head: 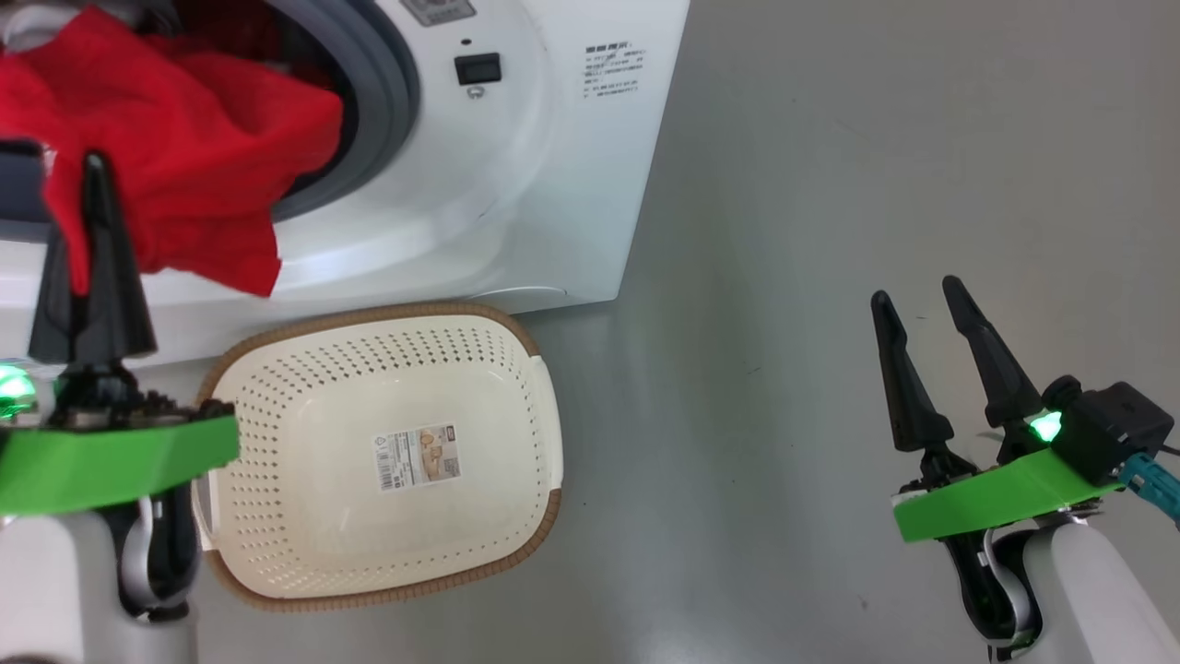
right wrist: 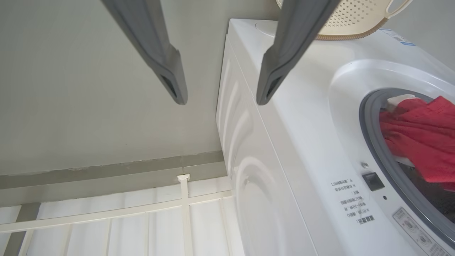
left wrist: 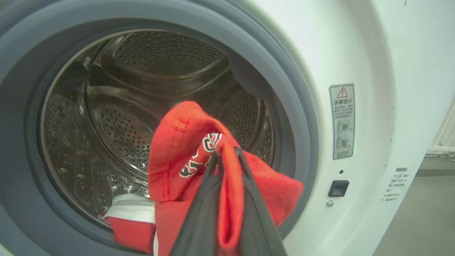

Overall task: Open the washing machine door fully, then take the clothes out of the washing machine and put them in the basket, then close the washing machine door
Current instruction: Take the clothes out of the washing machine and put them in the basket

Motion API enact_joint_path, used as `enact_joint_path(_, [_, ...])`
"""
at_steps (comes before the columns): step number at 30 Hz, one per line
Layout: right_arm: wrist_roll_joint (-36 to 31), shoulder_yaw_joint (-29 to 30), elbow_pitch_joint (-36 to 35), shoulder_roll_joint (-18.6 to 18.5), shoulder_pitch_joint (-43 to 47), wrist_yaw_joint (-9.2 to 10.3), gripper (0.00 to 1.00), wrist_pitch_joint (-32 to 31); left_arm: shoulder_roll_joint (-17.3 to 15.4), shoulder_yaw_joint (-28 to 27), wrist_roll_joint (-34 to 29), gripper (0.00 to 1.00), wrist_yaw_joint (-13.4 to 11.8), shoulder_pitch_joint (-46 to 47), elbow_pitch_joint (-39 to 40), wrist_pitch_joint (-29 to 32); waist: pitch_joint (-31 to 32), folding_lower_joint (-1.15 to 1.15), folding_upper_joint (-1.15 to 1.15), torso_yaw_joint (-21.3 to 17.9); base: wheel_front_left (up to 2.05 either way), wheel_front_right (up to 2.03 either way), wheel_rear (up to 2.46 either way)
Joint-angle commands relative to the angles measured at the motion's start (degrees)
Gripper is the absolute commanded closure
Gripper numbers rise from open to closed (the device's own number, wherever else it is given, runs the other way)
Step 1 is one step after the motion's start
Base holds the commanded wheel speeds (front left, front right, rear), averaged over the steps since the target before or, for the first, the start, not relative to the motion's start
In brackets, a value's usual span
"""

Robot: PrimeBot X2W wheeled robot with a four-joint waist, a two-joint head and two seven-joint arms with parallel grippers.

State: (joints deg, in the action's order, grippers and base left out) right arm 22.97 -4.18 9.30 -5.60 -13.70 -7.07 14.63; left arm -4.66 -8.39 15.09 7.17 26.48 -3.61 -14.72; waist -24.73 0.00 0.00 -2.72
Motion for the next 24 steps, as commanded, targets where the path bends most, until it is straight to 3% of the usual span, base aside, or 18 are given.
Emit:
enact_joint_path(1, [-0.1, -0.9, -1.3, -0.7, 1.6, -0.42, 0.0, 0.4, -1.0, -2.4, -0.4, 1.0, 0.3, -1.9, 4.1, -0.3, 0.2, 0.0, 0.0, 0.2, 0.0, 0.0, 0.0])
enact_joint_path(9, [-0.2, -0.9, -1.2, -0.8, 1.5, -0.42, 0.0, 0.4, 0.7, -2.4, -0.2, 1.0, 0.3, -4.7, 7.5, -0.3, 0.0, 0.0, 0.0, 0.9, 0.0, 0.0, 0.0])
enact_joint_path(24, [-0.1, -1.4, -1.8, 0.1, 0.0, -0.42, 0.0, 0.4, 1.5, -0.8, 0.9, 1.0, 0.3, -6.5, -7.9, -0.3, -3.7, 0.0, 0.0, -0.3, 0.0, 0.0, 0.0])
